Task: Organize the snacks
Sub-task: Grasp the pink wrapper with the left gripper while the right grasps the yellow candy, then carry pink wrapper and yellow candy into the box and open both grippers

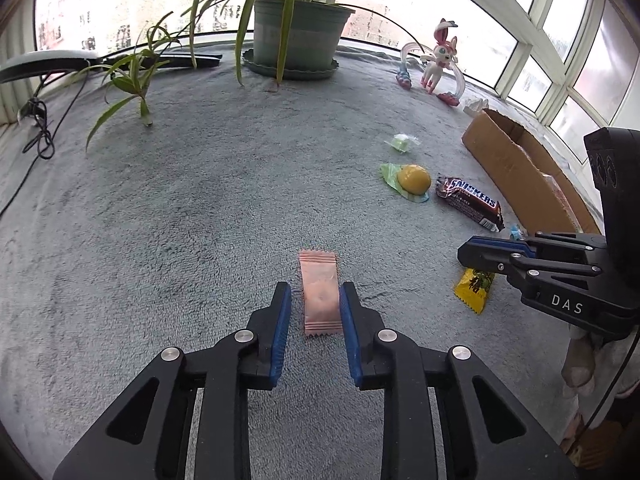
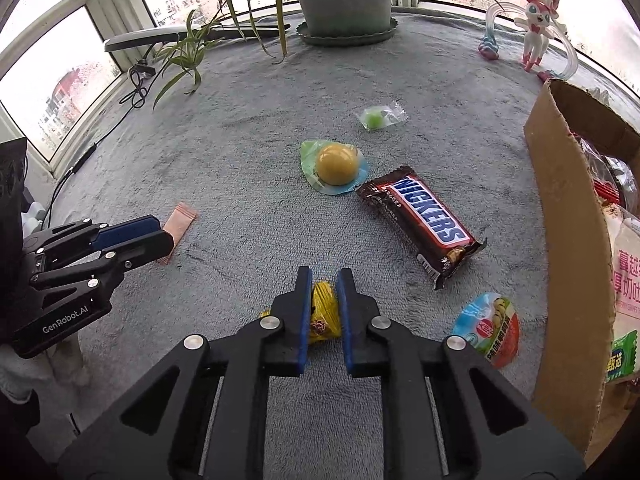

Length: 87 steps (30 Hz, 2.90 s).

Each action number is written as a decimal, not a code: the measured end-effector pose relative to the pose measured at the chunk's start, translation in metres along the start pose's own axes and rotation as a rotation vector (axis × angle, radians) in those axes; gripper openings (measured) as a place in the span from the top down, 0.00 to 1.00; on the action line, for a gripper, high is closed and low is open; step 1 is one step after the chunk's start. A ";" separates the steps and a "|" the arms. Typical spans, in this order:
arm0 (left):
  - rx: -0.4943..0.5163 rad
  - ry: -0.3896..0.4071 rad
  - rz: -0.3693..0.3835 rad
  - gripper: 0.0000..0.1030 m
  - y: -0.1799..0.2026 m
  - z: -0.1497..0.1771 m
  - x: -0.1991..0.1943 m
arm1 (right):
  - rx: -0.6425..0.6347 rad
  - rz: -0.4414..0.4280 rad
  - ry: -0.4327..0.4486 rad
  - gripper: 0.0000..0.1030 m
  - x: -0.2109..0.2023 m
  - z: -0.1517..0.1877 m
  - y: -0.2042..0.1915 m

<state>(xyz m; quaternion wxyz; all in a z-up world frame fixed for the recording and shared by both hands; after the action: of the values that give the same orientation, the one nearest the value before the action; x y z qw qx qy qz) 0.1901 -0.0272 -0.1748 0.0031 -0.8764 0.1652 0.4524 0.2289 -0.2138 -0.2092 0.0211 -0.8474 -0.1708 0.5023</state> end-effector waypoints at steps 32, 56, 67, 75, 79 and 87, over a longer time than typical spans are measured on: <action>0.002 -0.001 0.013 0.81 0.003 0.002 0.001 | -0.087 0.011 0.020 0.89 -0.008 0.020 -0.020; 0.035 0.075 -0.005 0.84 0.019 -0.002 -0.016 | -0.029 -0.008 0.082 0.89 -0.032 0.018 -0.003; 0.059 0.145 0.067 0.84 0.061 -0.037 -0.023 | 0.028 -0.001 0.178 0.89 -0.080 -0.002 0.032; 0.096 0.177 0.130 0.84 0.106 -0.069 -0.010 | 0.100 0.060 0.235 0.89 -0.114 -0.015 0.089; 0.134 0.183 0.162 0.84 0.133 -0.085 -0.001 | 0.145 0.098 0.252 0.89 -0.127 -0.017 0.121; 0.204 0.170 0.248 0.84 0.190 -0.102 0.013 | 0.222 0.156 0.254 0.89 -0.138 -0.008 0.173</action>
<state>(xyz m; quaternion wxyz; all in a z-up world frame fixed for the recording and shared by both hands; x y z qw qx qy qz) 0.2223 -0.2260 -0.0981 0.0224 -0.8796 0.3165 0.3544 0.2216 -0.4181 -0.1243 0.0970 -0.9071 -0.0440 0.4071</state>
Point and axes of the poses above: each gripper's, at about its wrist camera, not at the fingertips, and x roughly the way its jaws point, y to its right, z to its underside, the point moved 1 cm from there along x, roughly the way its jaws point, and after that the axes turned 5 degrees about x, right-handed, at the moved point
